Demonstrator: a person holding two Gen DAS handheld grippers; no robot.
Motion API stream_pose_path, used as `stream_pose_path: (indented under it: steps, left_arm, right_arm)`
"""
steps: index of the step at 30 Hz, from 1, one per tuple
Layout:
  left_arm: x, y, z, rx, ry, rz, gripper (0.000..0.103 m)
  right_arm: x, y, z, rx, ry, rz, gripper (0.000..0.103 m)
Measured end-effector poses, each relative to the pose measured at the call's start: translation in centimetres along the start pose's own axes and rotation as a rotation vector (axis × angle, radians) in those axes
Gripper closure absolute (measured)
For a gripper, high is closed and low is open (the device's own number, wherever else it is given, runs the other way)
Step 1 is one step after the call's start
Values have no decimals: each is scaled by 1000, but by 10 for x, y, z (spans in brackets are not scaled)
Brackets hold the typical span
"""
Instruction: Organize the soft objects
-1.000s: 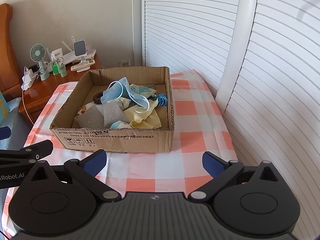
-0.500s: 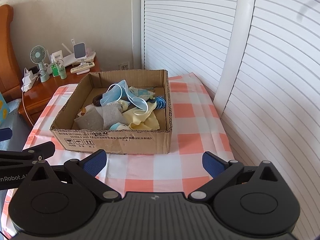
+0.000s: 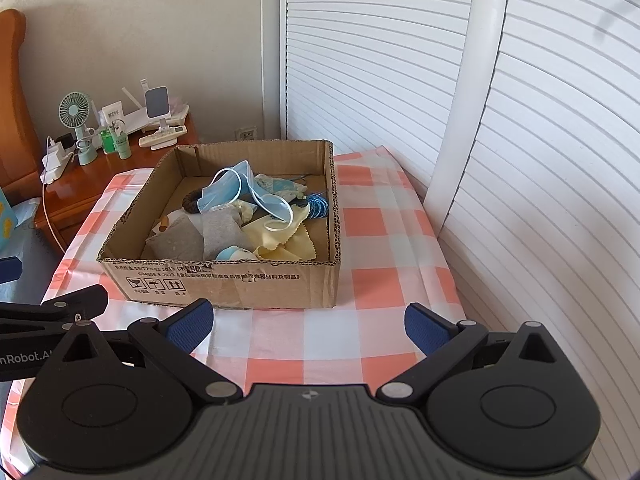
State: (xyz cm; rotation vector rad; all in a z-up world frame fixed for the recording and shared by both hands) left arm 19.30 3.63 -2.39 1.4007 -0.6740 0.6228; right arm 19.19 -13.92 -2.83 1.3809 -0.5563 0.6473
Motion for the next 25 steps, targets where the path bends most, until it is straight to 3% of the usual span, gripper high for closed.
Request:
stream_pose_path:
  steps: [25]
  left_arm:
    - [0, 5, 5, 5, -7, 4, 1]
  right_arm:
    - [-2, 4, 2, 7, -2, 10, 0]
Point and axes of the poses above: each gripper's, at about its wrist camera, not at the fingertips, and y roughly against the way its jaws point, z to its right, x to its top, the point moved 10 cm from there along -y, roughly the way its jaws point, and after that the axes turned 7 degrees about -x, right-handed, at the moved point
